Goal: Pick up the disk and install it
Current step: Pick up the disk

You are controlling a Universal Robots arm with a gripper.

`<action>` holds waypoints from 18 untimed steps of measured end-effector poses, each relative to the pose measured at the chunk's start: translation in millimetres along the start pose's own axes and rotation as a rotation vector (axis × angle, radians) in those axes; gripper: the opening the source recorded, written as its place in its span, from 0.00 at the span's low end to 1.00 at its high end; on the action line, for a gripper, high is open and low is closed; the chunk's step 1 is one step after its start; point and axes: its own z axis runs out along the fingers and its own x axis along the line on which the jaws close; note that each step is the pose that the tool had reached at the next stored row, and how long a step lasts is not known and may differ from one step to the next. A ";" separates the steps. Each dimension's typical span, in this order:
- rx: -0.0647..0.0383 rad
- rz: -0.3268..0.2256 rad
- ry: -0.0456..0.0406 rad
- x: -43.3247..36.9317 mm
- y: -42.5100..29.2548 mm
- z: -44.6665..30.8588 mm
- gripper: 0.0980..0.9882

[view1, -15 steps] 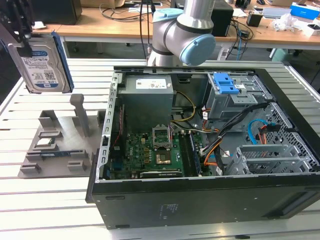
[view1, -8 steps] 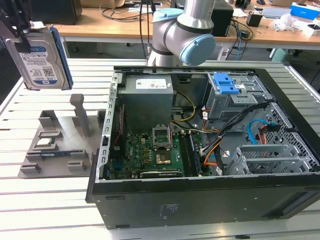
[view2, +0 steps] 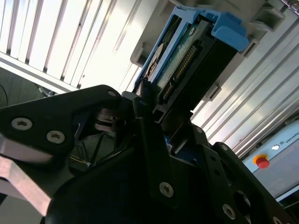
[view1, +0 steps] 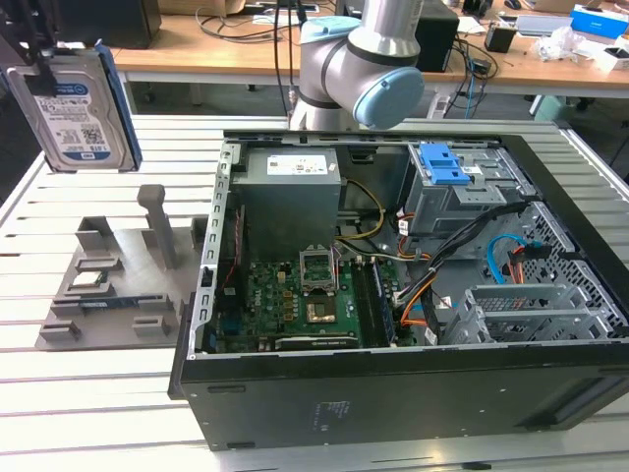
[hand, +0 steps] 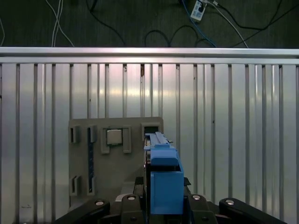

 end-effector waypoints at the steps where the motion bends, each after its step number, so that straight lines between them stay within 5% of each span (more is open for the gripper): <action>1: 0.000 0.000 0.0000 0.0 0.0 -0.9 0.30; 18: 0.000 0.000 0.0000 -0.1 -0.2 -18.0 0.30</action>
